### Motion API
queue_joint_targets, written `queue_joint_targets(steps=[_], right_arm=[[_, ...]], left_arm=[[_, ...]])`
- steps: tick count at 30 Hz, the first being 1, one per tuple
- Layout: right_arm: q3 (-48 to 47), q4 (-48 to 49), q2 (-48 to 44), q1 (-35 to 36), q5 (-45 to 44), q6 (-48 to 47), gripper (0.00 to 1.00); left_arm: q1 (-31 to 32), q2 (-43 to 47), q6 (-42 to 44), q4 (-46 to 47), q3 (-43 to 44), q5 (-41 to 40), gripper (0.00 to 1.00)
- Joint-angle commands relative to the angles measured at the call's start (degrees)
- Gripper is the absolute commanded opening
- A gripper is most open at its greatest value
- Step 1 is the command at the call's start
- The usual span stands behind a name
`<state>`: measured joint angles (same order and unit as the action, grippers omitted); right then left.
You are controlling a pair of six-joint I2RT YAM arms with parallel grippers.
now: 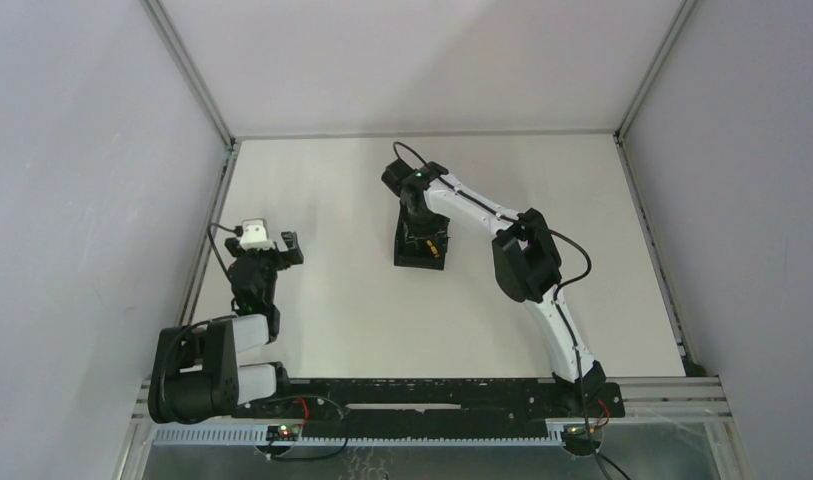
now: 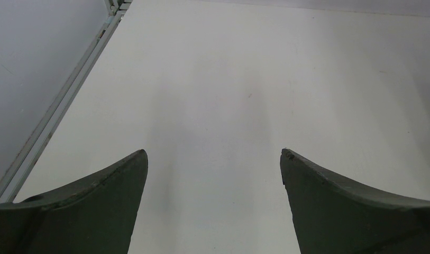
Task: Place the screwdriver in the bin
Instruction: Place the screwdriver in the bin.
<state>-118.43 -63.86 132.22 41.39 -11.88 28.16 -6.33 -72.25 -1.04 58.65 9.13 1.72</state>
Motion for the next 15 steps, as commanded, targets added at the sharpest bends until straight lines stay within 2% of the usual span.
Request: queue_joint_targets(steps=[1, 5, 10, 15], right_arm=[[-0.52, 0.56, -3.93, 0.25, 0.01, -0.65, 0.55], [-1.46, 0.43, -4.76, 0.27, 0.32, 0.01, 0.57], [-2.60, -0.38, -5.92, -0.14, 0.11, 2.38, 0.65], [-3.03, -1.01, -6.95, -0.56, 0.32, 5.19, 0.84]], left_arm=[[0.22, 0.36, 0.86, 4.10, 0.54, -0.05, 1.00], [0.24, 0.40, 0.86, 4.10, 0.59, -0.05, 1.00], [0.25, 0.35, 0.86, 4.10, 0.55, -0.02, 1.00], [0.26, 0.35, 0.86, 4.10, 0.59, -0.01, 1.00]])
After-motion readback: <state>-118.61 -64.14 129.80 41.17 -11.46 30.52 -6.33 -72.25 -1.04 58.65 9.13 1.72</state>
